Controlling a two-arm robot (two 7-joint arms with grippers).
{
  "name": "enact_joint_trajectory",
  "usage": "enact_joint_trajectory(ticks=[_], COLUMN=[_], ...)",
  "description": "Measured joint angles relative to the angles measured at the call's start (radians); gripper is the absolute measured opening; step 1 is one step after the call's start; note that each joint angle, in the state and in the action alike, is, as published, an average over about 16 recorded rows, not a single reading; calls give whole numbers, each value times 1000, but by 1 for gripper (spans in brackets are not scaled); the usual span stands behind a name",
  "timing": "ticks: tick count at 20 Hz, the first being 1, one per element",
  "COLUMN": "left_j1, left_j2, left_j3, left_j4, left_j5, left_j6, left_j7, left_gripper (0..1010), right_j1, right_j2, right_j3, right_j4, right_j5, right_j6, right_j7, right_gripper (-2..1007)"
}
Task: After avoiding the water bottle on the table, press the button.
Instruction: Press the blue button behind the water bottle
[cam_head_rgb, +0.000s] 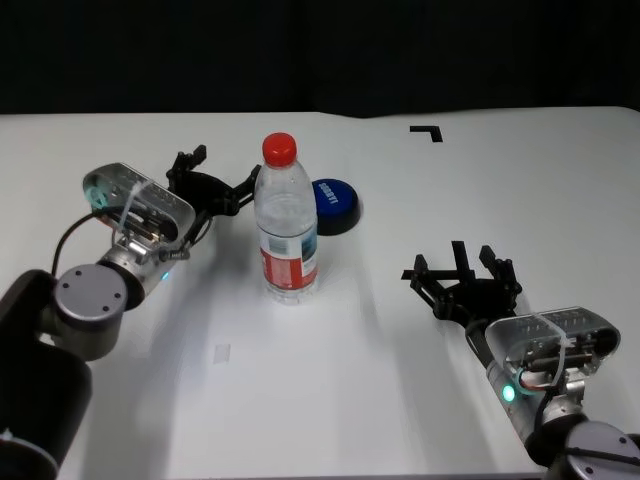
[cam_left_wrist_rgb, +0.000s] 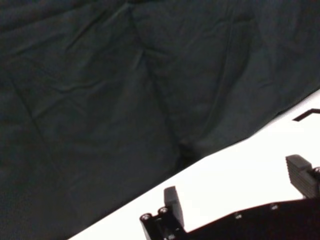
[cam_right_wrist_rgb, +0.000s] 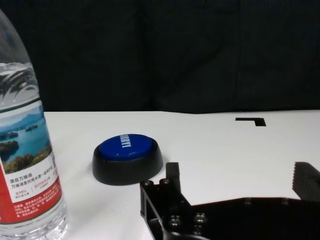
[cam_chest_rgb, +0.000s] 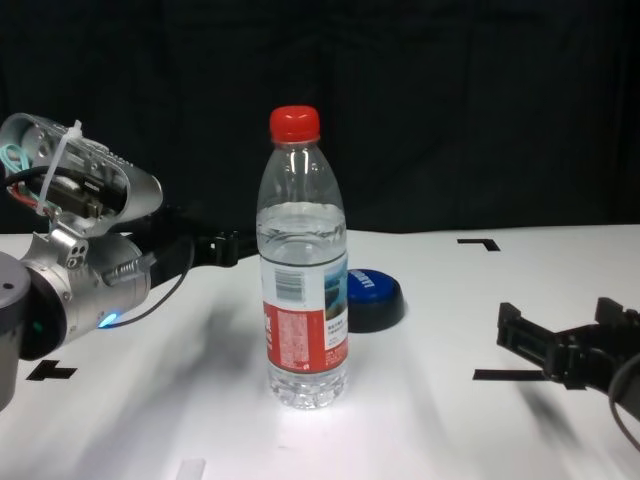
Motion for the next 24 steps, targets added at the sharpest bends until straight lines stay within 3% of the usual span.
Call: enact_joint_trajectory(ticks=[24], left_j1=[-68], left_j2=[-17], left_j3=[27], left_j4=[90], left_j5=[-9], left_j6=[-37], left_j7=[-20], left_gripper=[1003], right_j1=[0], right_j2=[0], right_j3=[0], right_j4=[0], right_j5=[0], right_j6=[0], right_j7=[0], right_gripper=[1003])
